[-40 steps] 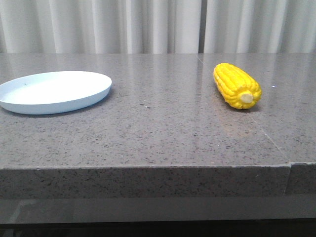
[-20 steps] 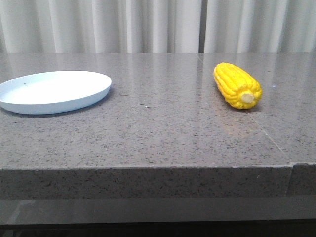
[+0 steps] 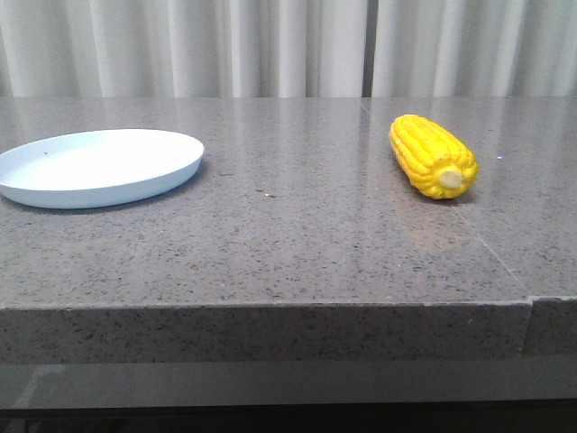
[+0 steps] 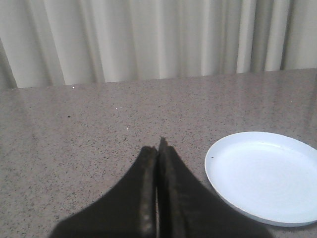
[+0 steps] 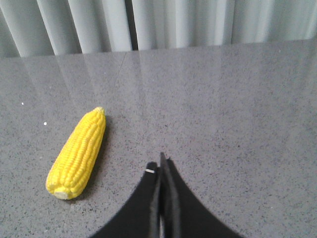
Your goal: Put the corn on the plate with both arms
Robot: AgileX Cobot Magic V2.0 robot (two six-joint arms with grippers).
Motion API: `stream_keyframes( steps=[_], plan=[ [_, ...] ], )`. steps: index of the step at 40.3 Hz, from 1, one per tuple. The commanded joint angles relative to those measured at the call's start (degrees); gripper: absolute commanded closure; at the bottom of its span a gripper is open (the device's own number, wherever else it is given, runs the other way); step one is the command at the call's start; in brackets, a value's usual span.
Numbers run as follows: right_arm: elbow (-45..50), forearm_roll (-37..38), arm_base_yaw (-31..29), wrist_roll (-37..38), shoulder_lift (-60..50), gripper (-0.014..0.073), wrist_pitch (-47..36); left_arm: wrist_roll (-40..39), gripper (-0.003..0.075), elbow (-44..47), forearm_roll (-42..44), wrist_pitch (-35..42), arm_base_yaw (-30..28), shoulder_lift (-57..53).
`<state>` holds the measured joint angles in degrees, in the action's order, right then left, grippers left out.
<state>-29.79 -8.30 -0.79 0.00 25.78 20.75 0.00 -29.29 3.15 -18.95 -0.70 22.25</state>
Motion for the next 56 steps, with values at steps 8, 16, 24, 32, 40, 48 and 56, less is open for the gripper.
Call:
stream_keyframes(
  steps=[8,16,24,32,40,48,56],
  plan=[
    [-2.16,-0.22,0.16,-0.62,0.64,0.0147,-4.57,0.39,0.0168,-2.11,-0.13,4.02,0.08,0.48],
    [-2.16,-0.22,0.16,-0.62,0.64,0.0044,-4.17,0.39,0.0141,-2.11,-0.36,5.43,0.08,0.72],
    [-2.16,-0.22,0.16,-0.62,0.64,0.0044,-4.17,0.39,0.0174,-7.37,-1.58,1.20,2.72,12.59],
    [-2.16,-0.22,0.16,-0.62,0.64,0.0044,-4.17,0.39,0.0174,-18.74,-3.47,-9.10,9.22,31.40],
    [-2.16,-0.22,0.16,-0.62,0.64,0.0044,-4.17,0.39,0.0174,-31.71,-5.11,-21.59,11.77,48.97],
    [-2.16,-0.22,0.16,-0.62,0.64,0.0044,-4.17,0.00,0.0174,-41.82,-5.11,-27.54,11.21,61.86],
    [-2.16,-0.22,0.16,-0.62,0.64,0.0044,-4.17,-0.31,0.0174,-46.42,-5.30,-27.97,10.23,69.10]
  ],
)
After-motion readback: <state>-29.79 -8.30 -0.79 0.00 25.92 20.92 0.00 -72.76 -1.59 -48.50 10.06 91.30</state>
